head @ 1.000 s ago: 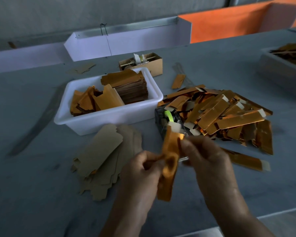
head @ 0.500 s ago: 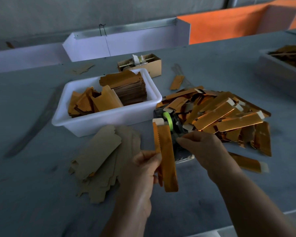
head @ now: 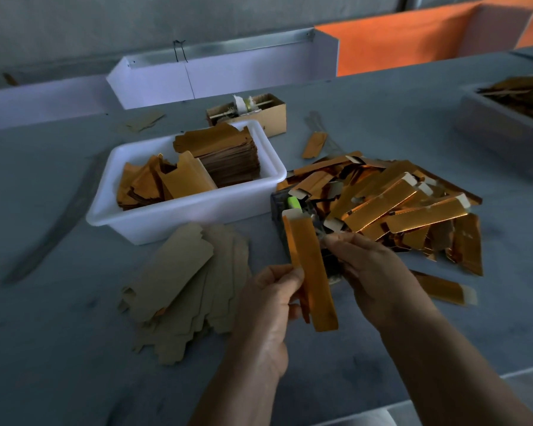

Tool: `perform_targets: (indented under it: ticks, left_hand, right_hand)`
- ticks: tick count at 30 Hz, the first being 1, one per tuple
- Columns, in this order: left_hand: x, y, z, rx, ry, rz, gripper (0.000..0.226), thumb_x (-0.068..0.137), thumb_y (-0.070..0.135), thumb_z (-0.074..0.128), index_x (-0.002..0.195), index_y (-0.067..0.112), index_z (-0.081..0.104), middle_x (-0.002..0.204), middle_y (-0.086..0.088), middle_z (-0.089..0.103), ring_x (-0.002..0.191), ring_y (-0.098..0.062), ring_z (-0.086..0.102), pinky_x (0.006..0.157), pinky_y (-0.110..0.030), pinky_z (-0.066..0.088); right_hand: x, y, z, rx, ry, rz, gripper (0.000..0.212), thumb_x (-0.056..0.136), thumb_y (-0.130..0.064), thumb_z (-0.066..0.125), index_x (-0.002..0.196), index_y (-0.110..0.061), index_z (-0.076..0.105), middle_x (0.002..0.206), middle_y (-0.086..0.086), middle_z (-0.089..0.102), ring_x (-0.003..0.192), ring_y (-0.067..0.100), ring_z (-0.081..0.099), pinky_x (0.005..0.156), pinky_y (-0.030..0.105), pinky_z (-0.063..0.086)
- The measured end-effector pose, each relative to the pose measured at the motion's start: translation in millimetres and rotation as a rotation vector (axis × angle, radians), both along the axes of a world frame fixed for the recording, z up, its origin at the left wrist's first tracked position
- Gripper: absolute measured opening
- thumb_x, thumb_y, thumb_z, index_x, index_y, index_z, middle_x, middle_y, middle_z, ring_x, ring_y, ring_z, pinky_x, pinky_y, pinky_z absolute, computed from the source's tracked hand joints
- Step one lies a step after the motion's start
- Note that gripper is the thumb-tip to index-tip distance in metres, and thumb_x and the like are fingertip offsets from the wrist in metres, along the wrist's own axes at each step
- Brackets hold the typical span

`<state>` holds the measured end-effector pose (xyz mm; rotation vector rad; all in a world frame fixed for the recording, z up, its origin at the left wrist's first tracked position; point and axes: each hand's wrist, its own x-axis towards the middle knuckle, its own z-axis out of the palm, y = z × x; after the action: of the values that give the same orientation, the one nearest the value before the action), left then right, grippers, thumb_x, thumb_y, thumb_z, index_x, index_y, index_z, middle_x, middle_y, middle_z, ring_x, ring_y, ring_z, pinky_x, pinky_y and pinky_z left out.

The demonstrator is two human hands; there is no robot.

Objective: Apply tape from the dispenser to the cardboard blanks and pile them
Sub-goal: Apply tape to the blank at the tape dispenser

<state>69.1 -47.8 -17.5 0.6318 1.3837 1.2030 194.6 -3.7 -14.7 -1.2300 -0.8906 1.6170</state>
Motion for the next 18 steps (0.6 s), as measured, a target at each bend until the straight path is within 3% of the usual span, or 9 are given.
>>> perform_targets:
  ticks: [3, 7, 9, 11, 15, 18]
  left_hand:
    - [-4, -1, -1, -0.021, -0.037, -0.003, 0.02, 0.089, 0.012, 0.062, 0.07, 0.017, 0.065, 0.054, 0.006, 0.06, 0.046, -0.001, 0.05, 0.05, -0.019, 0.039]
    - [-13, -3, -7, -0.008, -0.042, 0.017, 0.019, 0.086, 0.012, 0.064, 0.069, 0.018, 0.068, 0.061, 0.002, 0.061, 0.055, -0.007, 0.051, 0.057, -0.023, 0.041]
    - [-14, -2, -8, 0.039, -0.03, 0.012, 0.022, 0.086, 0.014, 0.065, 0.065, 0.021, 0.068, 0.062, 0.002, 0.06, 0.057, -0.009, 0.051, 0.059, -0.026, 0.04]
    - [-12, 0, -6, 0.095, 0.009, -0.011, 0.028, 0.086, 0.015, 0.064, 0.06, 0.024, 0.067, 0.059, 0.005, 0.06, 0.053, -0.006, 0.052, 0.054, -0.023, 0.04]
    - [-8, 6, -3, 0.171, 0.09, -0.047, 0.023, 0.087, 0.019, 0.065, 0.065, 0.026, 0.066, 0.062, 0.007, 0.064, 0.054, -0.001, 0.057, 0.048, -0.017, 0.043]
    - [-5, 9, -1, 0.219, 0.119, -0.072, 0.015, 0.088, 0.017, 0.065, 0.073, 0.019, 0.064, 0.061, 0.006, 0.064, 0.051, 0.0, 0.058, 0.044, -0.013, 0.042]
  right_hand:
    - [-3, -6, -3, 0.128, -0.323, -0.029, 0.012, 0.088, -0.023, 0.059, 0.082, -0.014, 0.066, 0.098, 0.01, 0.063, 0.095, 0.022, 0.059, 0.08, 0.033, 0.048]
    - [-9, -11, -5, 0.281, -0.605, -0.133, 0.019, 0.085, -0.02, 0.064, 0.069, -0.028, 0.058, 0.12, -0.005, 0.048, 0.104, 0.009, 0.049, 0.072, 0.015, 0.04]
    - [-11, -12, -9, 0.354, -0.693, -0.165, 0.022, 0.085, -0.021, 0.065, 0.068, -0.031, 0.055, 0.122, -0.008, 0.045, 0.094, 0.001, 0.049, 0.067, 0.007, 0.036]
    - [-12, -13, -13, 0.395, -0.757, -0.164, 0.025, 0.085, -0.023, 0.065, 0.066, -0.033, 0.052, 0.125, -0.008, 0.045, 0.088, -0.001, 0.049, 0.065, 0.007, 0.036]
    - [-14, -15, -16, 0.404, -0.781, -0.151, 0.028, 0.083, -0.024, 0.067, 0.064, -0.035, 0.05, 0.132, -0.002, 0.048, 0.112, 0.015, 0.051, 0.083, 0.026, 0.044]
    - [-15, -15, -17, 0.406, -0.773, -0.177, 0.03, 0.084, -0.022, 0.066, 0.063, -0.036, 0.049, 0.132, -0.001, 0.049, 0.113, 0.016, 0.052, 0.081, 0.023, 0.044]
